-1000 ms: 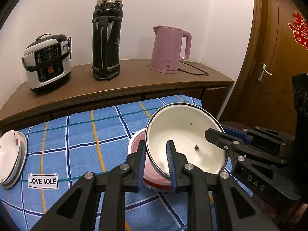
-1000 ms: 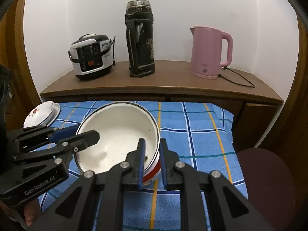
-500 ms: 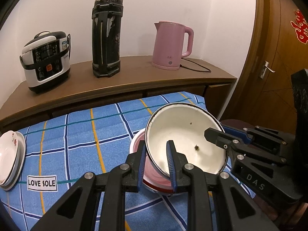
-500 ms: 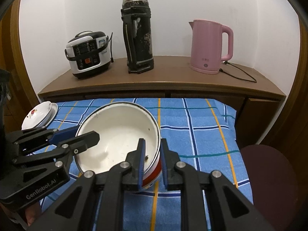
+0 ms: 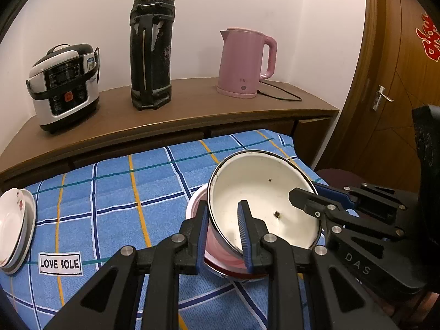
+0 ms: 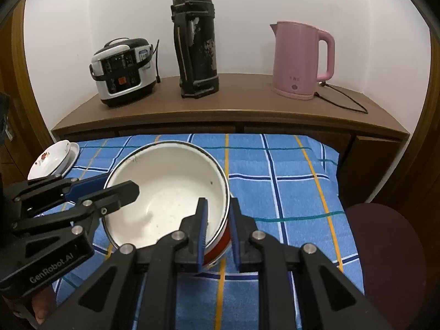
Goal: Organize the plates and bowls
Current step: 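Lower the white enamel bowl with both grippers into the pink bowl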
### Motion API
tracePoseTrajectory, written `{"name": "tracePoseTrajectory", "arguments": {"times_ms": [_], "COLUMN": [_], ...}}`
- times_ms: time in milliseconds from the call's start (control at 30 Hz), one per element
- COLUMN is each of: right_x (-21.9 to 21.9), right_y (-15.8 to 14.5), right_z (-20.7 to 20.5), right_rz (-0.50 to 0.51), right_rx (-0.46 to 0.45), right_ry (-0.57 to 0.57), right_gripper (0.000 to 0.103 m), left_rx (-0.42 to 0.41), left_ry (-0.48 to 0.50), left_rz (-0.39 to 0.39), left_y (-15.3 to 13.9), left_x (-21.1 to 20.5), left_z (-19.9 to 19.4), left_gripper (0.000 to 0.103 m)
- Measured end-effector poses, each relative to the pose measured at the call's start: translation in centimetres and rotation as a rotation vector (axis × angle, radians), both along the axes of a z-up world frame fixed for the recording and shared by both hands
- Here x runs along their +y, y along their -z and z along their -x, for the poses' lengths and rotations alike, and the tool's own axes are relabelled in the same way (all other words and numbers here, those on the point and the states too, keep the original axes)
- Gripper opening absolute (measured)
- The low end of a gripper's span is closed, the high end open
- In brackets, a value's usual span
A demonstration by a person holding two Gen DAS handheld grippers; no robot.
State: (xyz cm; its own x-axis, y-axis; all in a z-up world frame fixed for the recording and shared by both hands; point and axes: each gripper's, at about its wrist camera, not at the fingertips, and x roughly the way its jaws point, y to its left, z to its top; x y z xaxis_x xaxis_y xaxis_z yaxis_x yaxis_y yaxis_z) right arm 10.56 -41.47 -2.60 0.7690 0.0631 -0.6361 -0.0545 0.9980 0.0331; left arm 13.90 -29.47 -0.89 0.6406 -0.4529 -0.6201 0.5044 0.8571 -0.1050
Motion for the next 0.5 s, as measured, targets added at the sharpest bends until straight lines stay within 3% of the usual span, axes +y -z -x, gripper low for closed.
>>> {"name": "tracePoseTrajectory", "arguments": {"times_ms": [500], "right_x": [0.3], "right_y": [0.5], "right_z": [-0.4], "right_rz": [0.005], "right_rx": [0.034], "right_ry": [-0.008], "right_gripper": [0.017], "left_rx": [0.044], "left_ry": [0.009], "left_rz": [0.017], "left_y": [0.6], "left_x": [0.3], "left_z": [-1.2], "left_gripper": [0.023]}}
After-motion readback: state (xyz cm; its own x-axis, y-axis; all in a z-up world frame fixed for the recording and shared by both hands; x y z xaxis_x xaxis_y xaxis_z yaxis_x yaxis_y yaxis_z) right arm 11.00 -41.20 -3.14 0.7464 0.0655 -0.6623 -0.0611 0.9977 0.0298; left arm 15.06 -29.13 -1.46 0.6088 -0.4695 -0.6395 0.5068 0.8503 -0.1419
